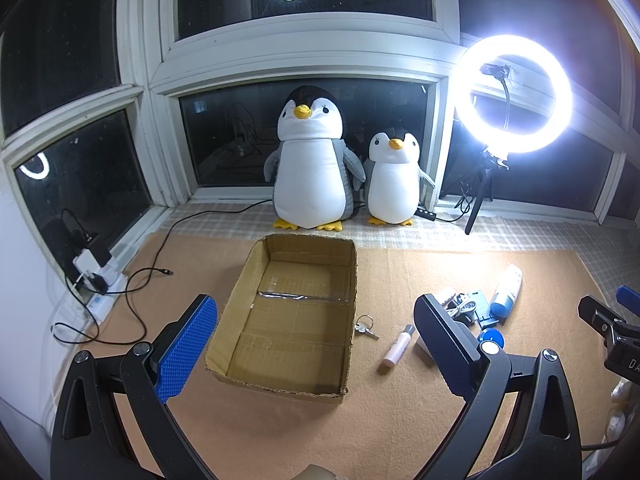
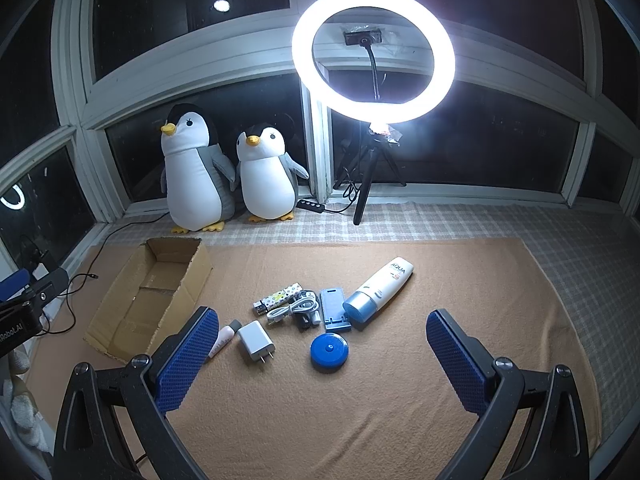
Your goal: Organize rigid objects
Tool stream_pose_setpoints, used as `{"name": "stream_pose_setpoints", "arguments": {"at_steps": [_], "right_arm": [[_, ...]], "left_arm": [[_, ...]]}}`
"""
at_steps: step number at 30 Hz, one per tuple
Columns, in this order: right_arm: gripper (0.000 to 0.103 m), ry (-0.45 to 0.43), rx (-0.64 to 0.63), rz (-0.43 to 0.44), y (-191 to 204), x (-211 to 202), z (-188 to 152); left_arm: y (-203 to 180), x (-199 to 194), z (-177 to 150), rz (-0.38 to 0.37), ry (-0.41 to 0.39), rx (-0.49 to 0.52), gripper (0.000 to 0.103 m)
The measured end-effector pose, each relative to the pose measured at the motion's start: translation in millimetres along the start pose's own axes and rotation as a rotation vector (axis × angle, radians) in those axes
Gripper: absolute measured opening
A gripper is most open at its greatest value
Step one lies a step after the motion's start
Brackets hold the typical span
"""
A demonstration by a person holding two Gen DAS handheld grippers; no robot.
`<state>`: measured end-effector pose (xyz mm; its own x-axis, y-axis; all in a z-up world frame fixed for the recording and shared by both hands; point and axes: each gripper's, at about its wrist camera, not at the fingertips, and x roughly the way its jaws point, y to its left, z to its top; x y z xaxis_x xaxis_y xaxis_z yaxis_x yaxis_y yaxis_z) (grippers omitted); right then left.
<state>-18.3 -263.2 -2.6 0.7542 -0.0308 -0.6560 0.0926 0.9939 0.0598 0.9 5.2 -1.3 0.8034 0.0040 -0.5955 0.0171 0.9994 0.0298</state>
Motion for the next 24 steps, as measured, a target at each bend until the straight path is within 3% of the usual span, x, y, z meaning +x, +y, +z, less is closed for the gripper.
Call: {"name": "stream_pose_setpoints", "arguments": {"at_steps": [24], "right_arm": [[0.103,0.011,-0.006,0.004,3.0,3.0,-4.5]], "left_arm": [[1.8,8.0,1.7,0.004,0.011,-0.003,0.099]]}}
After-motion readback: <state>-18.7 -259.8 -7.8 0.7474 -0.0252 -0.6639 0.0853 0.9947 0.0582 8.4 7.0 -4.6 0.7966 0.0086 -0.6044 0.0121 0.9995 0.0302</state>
